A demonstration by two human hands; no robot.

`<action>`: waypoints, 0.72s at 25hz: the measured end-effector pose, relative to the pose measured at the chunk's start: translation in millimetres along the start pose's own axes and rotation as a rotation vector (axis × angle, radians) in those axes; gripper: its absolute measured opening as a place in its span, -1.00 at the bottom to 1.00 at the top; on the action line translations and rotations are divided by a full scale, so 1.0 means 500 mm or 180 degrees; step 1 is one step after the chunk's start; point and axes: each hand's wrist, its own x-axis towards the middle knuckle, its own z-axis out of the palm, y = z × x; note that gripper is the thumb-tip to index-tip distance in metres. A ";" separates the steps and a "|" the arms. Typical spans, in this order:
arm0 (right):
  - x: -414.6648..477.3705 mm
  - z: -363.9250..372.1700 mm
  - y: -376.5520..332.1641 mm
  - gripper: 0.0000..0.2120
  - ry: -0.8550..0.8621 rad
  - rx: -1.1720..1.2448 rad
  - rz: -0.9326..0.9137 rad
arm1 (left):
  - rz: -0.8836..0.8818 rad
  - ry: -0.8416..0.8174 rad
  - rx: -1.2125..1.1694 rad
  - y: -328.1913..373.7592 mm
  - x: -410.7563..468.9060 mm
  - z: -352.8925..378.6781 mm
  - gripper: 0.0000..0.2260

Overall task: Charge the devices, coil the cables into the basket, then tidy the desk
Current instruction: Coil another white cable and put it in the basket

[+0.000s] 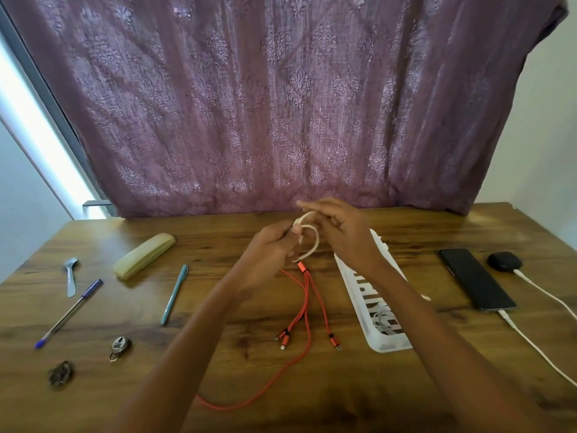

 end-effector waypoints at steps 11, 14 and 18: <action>-0.076 0.041 0.012 -0.68 0.0038 -0.1936 -0.0226 | 0.0086 0.0902 -0.2448 0.002 0.033 -0.021 -0.74; -0.088 0.044 0.000 -0.77 -0.0151 -0.2588 -0.0862 | 0.0127 0.1086 -0.2124 -0.016 0.036 -0.007 -0.77; -0.070 0.021 -0.026 -0.85 -0.0272 -0.3014 -0.1395 | 0.0264 0.1219 -0.0633 -0.053 0.034 0.017 -0.73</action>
